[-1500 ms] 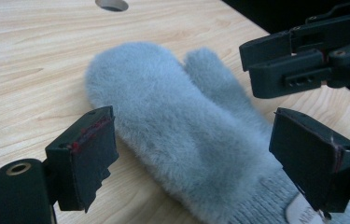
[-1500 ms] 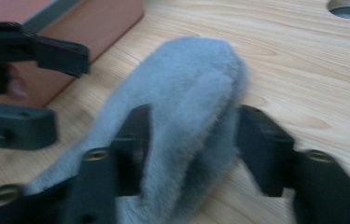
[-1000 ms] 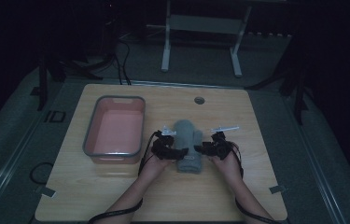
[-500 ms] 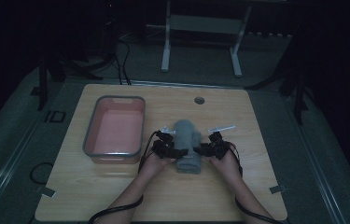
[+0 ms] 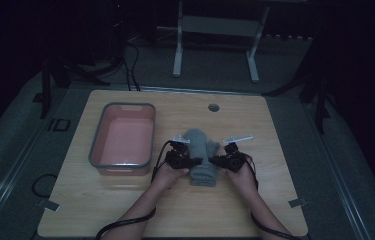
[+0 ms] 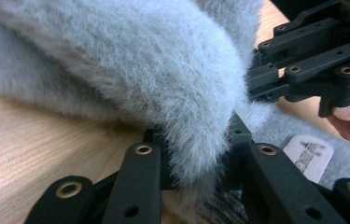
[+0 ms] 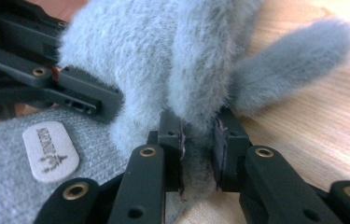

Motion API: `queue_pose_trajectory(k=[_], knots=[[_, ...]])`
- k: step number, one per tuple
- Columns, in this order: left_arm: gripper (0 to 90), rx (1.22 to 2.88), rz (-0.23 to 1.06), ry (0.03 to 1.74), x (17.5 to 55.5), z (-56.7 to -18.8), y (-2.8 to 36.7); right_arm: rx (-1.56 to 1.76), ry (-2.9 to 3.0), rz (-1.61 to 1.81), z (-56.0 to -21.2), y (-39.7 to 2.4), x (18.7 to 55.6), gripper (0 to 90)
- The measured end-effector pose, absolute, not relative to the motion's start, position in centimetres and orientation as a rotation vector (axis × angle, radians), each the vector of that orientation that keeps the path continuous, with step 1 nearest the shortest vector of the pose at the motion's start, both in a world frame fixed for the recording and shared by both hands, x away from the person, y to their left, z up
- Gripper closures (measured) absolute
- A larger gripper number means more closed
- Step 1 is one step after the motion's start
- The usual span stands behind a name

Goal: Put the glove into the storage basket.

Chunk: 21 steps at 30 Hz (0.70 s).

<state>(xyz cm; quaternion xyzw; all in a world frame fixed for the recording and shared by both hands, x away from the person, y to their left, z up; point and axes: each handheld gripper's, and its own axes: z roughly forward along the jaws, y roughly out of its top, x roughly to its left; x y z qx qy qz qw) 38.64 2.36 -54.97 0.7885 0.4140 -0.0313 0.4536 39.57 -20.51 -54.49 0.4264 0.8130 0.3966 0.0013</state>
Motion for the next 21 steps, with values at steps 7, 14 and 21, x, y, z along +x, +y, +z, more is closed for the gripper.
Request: queue_pose_trajectory(k=[7, 14, 21], knots=[[76.2, 1.952, -0.060, 0.968, 38.2, -53.3, 2.5, 1.304, 2.534, 1.294, -53.1, -20.9, 39.0, 78.4], [76.3, 1.925, -0.053, 0.929, 37.9, -51.2, 3.4, 1.276, 2.506, 1.342, -50.9, -20.7, 38.6, 78.7], [76.3, 1.908, -0.041, 0.886, 38.0, -47.9, 4.9, 1.222, 2.467, 1.424, -47.7, -20.1, 38.3, 78.7]])
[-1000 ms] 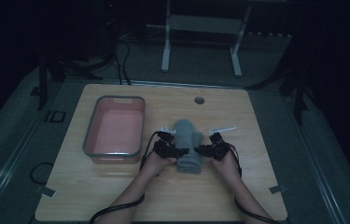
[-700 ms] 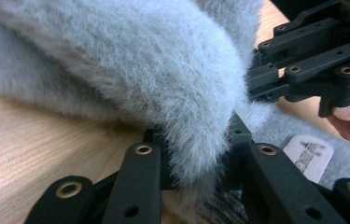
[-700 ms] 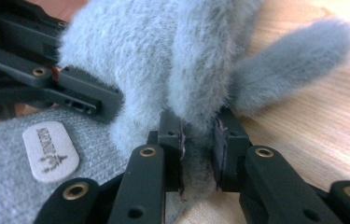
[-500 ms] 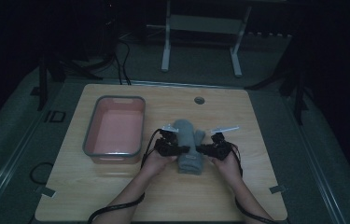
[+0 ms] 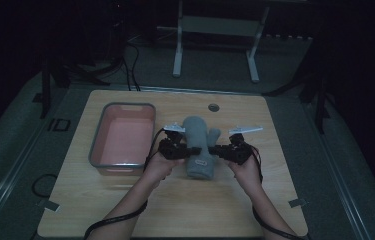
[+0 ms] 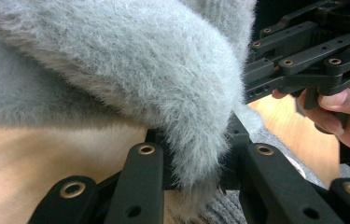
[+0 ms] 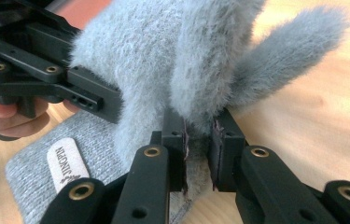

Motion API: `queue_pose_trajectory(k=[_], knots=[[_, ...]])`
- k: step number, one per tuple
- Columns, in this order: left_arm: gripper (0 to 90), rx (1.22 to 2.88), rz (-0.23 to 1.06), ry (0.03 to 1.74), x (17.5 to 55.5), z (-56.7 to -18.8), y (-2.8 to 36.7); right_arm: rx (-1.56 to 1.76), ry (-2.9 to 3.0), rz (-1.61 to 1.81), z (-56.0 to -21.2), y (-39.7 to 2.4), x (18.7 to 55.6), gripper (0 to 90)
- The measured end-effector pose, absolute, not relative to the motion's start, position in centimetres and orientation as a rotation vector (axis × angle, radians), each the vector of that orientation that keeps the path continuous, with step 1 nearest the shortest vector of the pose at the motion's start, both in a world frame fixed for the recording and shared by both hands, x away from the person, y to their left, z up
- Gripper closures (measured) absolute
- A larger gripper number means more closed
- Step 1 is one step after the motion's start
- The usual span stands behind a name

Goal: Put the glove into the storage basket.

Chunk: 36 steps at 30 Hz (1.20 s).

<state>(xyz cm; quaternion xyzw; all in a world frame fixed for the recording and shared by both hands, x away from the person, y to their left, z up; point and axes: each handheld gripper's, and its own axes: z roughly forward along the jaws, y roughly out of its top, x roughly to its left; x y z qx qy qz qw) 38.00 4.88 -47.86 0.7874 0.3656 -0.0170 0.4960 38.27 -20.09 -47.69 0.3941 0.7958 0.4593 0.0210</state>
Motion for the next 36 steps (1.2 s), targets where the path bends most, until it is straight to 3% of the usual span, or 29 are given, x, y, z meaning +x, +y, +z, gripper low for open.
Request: queue_pose_trajectory(k=[17, 36], knots=[[76.2, 1.948, 0.019, 0.856, 38.6, -43.3, 9.6, 1.151, 2.465, 1.460, -43.4, -15.5, 39.1, 78.8], [76.1, 1.905, 0.074, 0.936, 37.9, -40.4, 21.1, 0.989, 2.571, 1.507, -40.0, -4.3, 40.9, 79.0]])
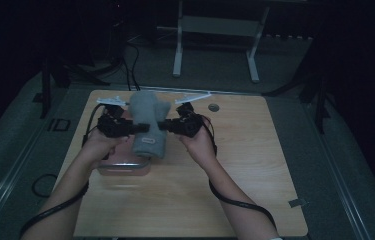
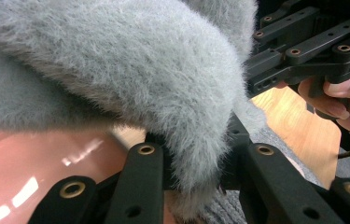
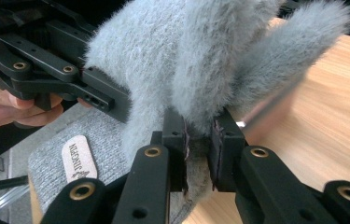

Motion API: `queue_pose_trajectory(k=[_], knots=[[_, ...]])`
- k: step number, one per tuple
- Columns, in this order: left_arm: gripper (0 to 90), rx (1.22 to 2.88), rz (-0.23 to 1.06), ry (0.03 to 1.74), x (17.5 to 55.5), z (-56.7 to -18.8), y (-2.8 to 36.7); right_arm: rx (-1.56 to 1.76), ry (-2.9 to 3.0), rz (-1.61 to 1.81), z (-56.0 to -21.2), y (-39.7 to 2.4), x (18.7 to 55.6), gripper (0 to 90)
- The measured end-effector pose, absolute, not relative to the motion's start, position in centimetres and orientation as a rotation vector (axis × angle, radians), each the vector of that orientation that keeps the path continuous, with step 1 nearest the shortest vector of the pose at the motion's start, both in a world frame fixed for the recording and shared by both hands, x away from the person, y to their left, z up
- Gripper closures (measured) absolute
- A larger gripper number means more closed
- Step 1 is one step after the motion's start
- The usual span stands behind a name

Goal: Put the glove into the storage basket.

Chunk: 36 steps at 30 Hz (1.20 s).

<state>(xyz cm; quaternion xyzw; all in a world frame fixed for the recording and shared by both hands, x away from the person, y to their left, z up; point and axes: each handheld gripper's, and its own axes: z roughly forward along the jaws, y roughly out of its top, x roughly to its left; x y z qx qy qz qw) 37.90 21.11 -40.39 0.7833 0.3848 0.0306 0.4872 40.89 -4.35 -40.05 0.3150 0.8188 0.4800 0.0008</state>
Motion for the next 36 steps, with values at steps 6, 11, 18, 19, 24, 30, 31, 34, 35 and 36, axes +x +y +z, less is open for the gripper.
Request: queue_pose_trajectory(k=[6, 11, 18, 19, 24, 30, 31, 34, 35, 36], knots=[[76.0, 1.936, 0.103, 0.991, 38.0, -40.0, 24.1, 0.971, 2.599, 1.500, -40.0, -0.7, 41.4, 79.1], [76.1, 1.942, 0.113, 1.049, 38.6, -41.3, 25.5, 1.002, 2.604, 1.473, -41.2, 1.7, 42.0, 79.2], [76.0, 1.968, 0.082, 1.129, 39.3, -44.8, 25.7, 1.059, 2.631, 1.353, -44.3, 3.4, 42.5, 79.3], [76.0, 1.981, 0.080, 1.139, 39.4, -45.3, 25.6, 1.072, 2.636, 1.337, -44.9, 3.5, 42.6, 79.3], [75.8, 2.015, 0.072, 1.173, 39.9, -47.0, 25.3, 1.097, 2.674, 1.242, -46.9, 4.1, 43.2, 79.4], [75.7, 2.062, 0.061, 1.221, 40.5, -48.2, 24.8, 1.095, 2.693, 1.146, -48.2, 4.8, 43.6, 79.4], [75.7, 2.063, 0.062, 1.231, 40.6, -48.3, 24.7, 1.098, 2.696, 1.126, -48.4, 4.9, 43.7, 79.5], [75.6, 2.082, 0.062, 1.260, 40.9, -48.8, 24.3, 1.111, 2.697, 1.070, -48.7, 5.3, 43.8, 79.6], [75.5, 2.095, 0.066, 1.272, 41.1, -49.0, 24.1, 1.108, 2.698, 1.048, -48.8, 5.4, 43.9, 79.6], [75.4, 2.106, 0.066, 1.283, 41.1, -49.2, 24.0, 1.096, 2.702, 1.012, -49.0, 5.7, 43.9, 79.6]])
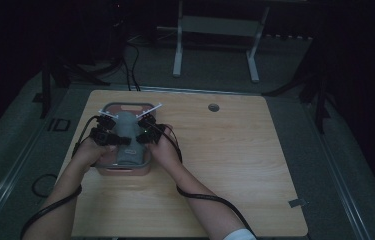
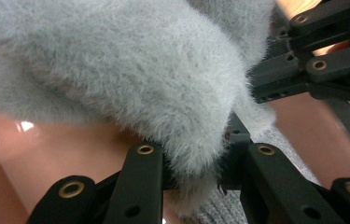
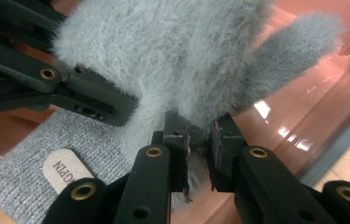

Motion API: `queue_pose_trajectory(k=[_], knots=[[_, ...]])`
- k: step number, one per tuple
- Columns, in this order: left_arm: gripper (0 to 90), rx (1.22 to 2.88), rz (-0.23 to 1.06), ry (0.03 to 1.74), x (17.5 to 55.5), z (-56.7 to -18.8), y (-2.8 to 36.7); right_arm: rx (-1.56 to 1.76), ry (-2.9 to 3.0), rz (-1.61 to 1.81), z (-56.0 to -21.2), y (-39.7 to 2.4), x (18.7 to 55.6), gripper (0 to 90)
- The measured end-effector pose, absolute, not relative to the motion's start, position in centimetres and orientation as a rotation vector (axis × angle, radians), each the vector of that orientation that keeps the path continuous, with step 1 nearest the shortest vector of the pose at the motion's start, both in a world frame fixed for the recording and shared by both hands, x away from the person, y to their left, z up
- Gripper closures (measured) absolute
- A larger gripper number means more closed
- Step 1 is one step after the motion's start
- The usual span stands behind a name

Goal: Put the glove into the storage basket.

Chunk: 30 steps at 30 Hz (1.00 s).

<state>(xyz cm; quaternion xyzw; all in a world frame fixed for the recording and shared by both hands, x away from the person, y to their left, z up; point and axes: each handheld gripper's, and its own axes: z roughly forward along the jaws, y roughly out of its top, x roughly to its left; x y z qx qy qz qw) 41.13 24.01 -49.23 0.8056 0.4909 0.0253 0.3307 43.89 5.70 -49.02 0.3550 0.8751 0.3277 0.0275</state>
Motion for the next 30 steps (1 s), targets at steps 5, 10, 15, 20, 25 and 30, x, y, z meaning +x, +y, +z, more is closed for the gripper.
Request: queue_pose_trajectory(k=[5, 10, 15, 20, 25, 30], knots=[[75.2, 2.177, 0.058, 1.318, 41.6, -49.6, 23.4, 1.094, 2.738, 0.919, -49.5, 6.5, 44.1, 79.5], [74.0, 2.199, 0.057, 1.343, 41.9, -49.7, 23.2, 1.085, 2.736, 0.868, -49.8, 6.9, 44.1, 78.6], [63.3, 2.229, 0.100, 1.370, 42.0, -49.7, 23.0, 1.059, 2.748, 0.816, -49.7, 7.3, 44.3, 73.8], [49.8, 2.255, 0.216, 1.398, 41.8, -49.5, 22.8, 1.053, 2.730, 0.829, -48.9, 7.3, 44.5, 54.4], [37.1, 2.238, 0.256, 1.355, 41.2, -48.8, 23.1, 1.012, 2.713, 0.898, -47.4, 6.7, 44.5, 43.9], [22.7, 2.125, 0.346, 1.323, 40.2, -47.8, 23.8, 0.999, 2.693, 1.014, -46.1, 5.4, 44.5, 28.6]])
